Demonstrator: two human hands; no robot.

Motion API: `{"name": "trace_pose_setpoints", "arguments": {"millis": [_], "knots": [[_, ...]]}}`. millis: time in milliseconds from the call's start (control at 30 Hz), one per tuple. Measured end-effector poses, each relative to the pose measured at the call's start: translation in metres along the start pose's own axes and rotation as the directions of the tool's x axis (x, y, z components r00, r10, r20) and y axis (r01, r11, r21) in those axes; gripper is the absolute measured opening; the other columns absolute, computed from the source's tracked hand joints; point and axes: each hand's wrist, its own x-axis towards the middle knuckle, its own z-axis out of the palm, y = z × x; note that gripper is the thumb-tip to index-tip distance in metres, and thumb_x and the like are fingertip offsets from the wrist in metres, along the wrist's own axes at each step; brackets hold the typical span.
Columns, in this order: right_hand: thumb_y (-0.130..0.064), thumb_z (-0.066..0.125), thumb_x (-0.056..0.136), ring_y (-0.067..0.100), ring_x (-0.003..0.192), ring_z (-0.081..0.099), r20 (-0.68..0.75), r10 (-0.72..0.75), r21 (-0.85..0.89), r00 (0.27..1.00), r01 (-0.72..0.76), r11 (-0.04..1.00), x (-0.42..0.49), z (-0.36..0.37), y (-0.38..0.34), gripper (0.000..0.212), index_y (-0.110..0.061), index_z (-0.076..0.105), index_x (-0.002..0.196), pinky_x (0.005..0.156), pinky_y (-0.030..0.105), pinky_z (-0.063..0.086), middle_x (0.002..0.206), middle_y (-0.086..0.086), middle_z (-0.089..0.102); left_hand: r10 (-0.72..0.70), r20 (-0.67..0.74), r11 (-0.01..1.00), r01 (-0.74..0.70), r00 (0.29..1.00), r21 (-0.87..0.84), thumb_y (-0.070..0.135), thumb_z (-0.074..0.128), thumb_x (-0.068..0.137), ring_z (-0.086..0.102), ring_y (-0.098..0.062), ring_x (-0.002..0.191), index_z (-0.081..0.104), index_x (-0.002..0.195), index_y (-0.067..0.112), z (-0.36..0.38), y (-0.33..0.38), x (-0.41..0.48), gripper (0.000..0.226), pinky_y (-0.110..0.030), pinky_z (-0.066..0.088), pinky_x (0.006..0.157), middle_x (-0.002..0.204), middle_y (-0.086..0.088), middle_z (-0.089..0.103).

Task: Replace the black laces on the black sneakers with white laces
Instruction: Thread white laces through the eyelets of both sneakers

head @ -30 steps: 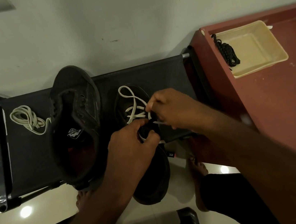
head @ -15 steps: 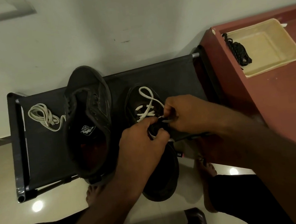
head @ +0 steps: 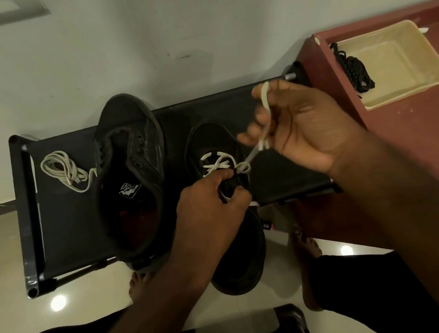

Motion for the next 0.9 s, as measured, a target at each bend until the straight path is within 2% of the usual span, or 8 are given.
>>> {"name": "trace_pose_setpoints", "arguments": {"millis": [67,133,167,300,500,567,733,900], "knots": [[-0.013,0.045,0.101,0.011,0.047,0.043,-0.161,-0.024,-0.397,0.987,-0.043,0.917,0.003,-0.001,0.007,0.014,-0.011,0.057,0.096,0.047,0.026,0.044,0.059,-0.002,0.048,0.004,0.001,1.0,-0.004,1.0,0.016,0.027,0.064,0.09,0.059,0.002,0.06,0.062,0.129,0.028,0.001,0.001,0.0,0.04,-0.014,0.047,0.059,0.068,0.01,0.062],[-0.019,0.051,0.099,0.004,0.05,0.048,-0.153,-0.165,-0.831,0.974,-0.037,0.555,0.007,0.0,0.016,0.013,-0.016,0.06,0.09,0.046,0.017,0.04,0.066,-0.006,0.053,0.013,0.001,0.999,-0.013,1.0,0.029,0.028,0.064,0.09,0.059,0.001,0.061,0.061,0.13,0.028,0.001,0.001,0.0,0.041,-0.012,0.046,0.06,0.069,0.011,0.062],[-0.021,0.052,0.098,0.002,0.057,0.054,-0.092,-0.183,-0.914,0.979,-0.01,0.406,0.008,0.001,0.021,0.013,-0.016,0.062,0.09,0.051,0.015,0.041,0.073,-0.005,0.058,0.017,0.001,0.999,-0.017,1.0,0.035,0.028,0.064,0.09,0.06,0.002,0.062,0.06,0.131,0.028,0.001,0.001,0.0,0.041,-0.011,0.046,0.059,0.071,0.011,0.063],[-0.024,0.042,0.1,0.022,0.07,0.052,-0.056,-0.02,-0.955,0.998,-0.048,0.292,0.008,0.005,0.031,0.036,0.003,0.062,0.089,0.062,0.031,0.04,0.086,0.02,0.061,0.026,0.014,0.998,-0.026,1.0,0.05,0.027,0.063,0.091,0.06,0.004,0.061,0.06,0.132,0.027,0.0,0.003,0.0,0.041,-0.008,0.045,0.054,0.069,0.01,0.063],[-0.036,0.046,0.097,0.017,0.056,0.048,-0.119,0.153,-0.991,0.981,-0.127,0.044,0.008,0.004,0.035,0.043,-0.015,0.052,0.06,0.054,0.029,0.036,0.06,0.004,0.052,0.066,0.014,0.995,-0.067,0.998,0.069,0.025,0.062,0.089,0.062,0.001,0.067,0.069,0.116,0.028,-0.001,0.002,0.001,0.028,-0.011,0.049,0.061,0.074,0.012,0.067],[-0.03,0.052,0.093,0.016,0.055,0.049,-0.072,0.222,-0.99,0.972,-0.097,0.1,0.007,0.005,0.033,0.039,-0.015,0.054,0.057,0.054,0.03,0.037,0.06,0.004,0.053,0.068,0.018,0.995,-0.069,0.998,0.076,0.025,0.062,0.088,0.061,0.0,0.067,0.071,0.109,0.028,0.0,0.002,0.002,0.023,-0.012,0.048,0.06,0.073,0.012,0.066],[-0.015,0.041,0.095,0.006,0.045,0.032,0.056,0.13,-0.625,0.99,-0.067,0.778,-0.001,0.013,0.008,0.037,-0.012,0.047,0.059,0.04,0.02,0.023,0.052,-0.005,0.042,0.022,0.04,0.998,-0.024,0.999,0.051,0.027,0.063,0.09,0.062,0.002,0.065,0.068,0.115,0.033,0.0,0.0,0.001,0.026,-0.007,0.044,0.054,0.075,0.014,0.067],[-0.026,0.046,0.081,0.01,0.045,0.022,0.105,0.118,-0.372,0.988,-0.071,0.925,0.0,0.004,0.009,0.029,-0.019,0.04,0.054,0.037,0.019,0.02,0.053,-0.002,0.031,0.018,0.017,0.999,-0.019,1.0,0.038,0.025,0.064,0.09,0.058,-0.002,0.057,0.07,0.11,0.03,0.001,0.001,0.002,0.022,-0.016,0.047,0.056,0.066,0.009,0.064]]}}
